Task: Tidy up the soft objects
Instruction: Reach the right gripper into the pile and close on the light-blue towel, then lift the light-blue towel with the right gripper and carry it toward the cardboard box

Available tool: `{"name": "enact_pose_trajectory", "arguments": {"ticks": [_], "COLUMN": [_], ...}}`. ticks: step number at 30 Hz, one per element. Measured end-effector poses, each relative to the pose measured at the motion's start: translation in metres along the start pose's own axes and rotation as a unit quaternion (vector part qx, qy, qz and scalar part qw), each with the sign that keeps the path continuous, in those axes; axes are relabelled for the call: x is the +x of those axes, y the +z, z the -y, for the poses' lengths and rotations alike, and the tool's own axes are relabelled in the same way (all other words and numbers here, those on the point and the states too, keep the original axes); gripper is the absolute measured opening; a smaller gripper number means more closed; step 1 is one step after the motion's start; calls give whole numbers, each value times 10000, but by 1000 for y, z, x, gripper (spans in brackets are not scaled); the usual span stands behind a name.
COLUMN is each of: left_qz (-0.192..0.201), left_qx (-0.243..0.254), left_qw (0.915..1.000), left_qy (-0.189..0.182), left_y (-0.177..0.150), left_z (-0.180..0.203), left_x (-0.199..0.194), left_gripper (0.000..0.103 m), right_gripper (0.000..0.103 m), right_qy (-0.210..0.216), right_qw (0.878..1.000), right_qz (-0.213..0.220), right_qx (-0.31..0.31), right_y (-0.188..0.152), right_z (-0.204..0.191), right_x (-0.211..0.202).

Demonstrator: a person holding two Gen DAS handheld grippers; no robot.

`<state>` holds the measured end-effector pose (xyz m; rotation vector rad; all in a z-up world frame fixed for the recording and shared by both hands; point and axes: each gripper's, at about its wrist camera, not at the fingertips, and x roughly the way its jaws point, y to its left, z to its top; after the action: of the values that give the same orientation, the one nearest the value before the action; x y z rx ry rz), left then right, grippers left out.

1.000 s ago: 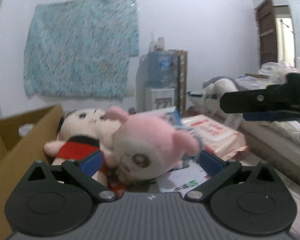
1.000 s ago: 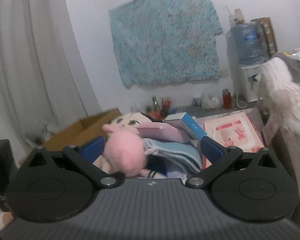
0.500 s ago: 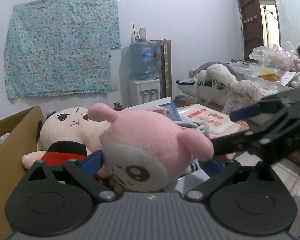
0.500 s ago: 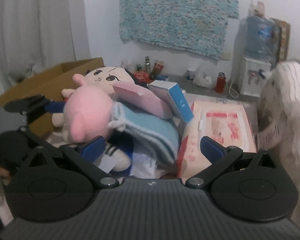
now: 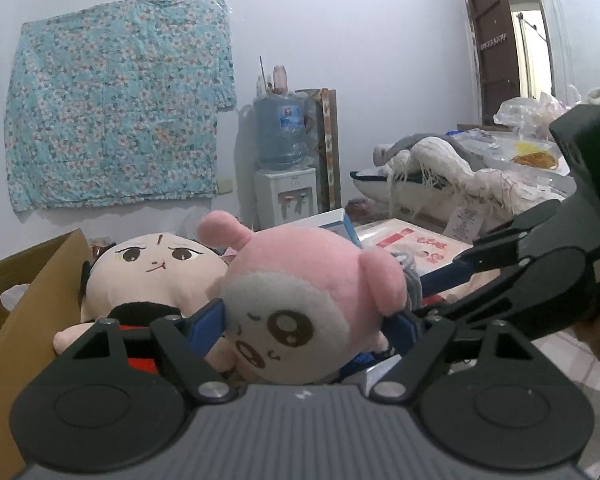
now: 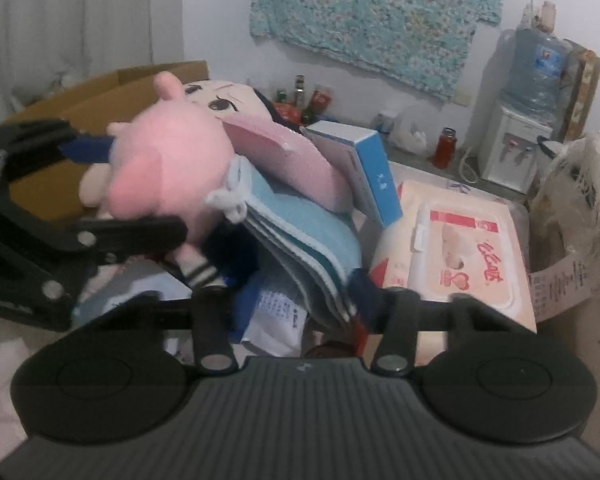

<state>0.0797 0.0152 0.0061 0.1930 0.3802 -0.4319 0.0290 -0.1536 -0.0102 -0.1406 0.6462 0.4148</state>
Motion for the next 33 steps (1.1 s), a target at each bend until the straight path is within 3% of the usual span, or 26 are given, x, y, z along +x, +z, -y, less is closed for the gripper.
{"name": "enact_pose_trajectory", "arguments": {"ticks": [3,9,11,13,14,21,27,33], "left_qz": [-25,12,0,20,38,236,553,495], "left_qx": [-52,-48,-97,-109,-104,77,237,345], "left_qw": [10000,10000,10000,9999,9999,9995,9969,9960], "left_qy": [-24,3,17,18,25,207,509,665], "left_y": [2,3,3,4,3,6,15,15], "left_z": [-3,-4,-5,-5,-5,0,4,9], "left_x": [-4,-8,-10,-14,-17,-26,-45,-53], "left_gripper": [81,81,81,81,81,75,75,74], "right_gripper": [39,44,43,30,6,6,6,6], "right_qy": [-145,-198,174,357,263,-322,-273,-355], "right_qw": [9996,9992,9986,9979,9981,9927,9897,9862], "right_qz": [242,360,500,536,563,1137,1401,1588], "right_qx": [91,-13,-95,-2,-32,-239,-54,304], "right_y": [2,4,6,12,13,13,9,2], "right_z": [-1,-1,0,4,3,-10,-12,-20], "right_x": [-7,-7,-3,3,4,-15,-50,-79]}}
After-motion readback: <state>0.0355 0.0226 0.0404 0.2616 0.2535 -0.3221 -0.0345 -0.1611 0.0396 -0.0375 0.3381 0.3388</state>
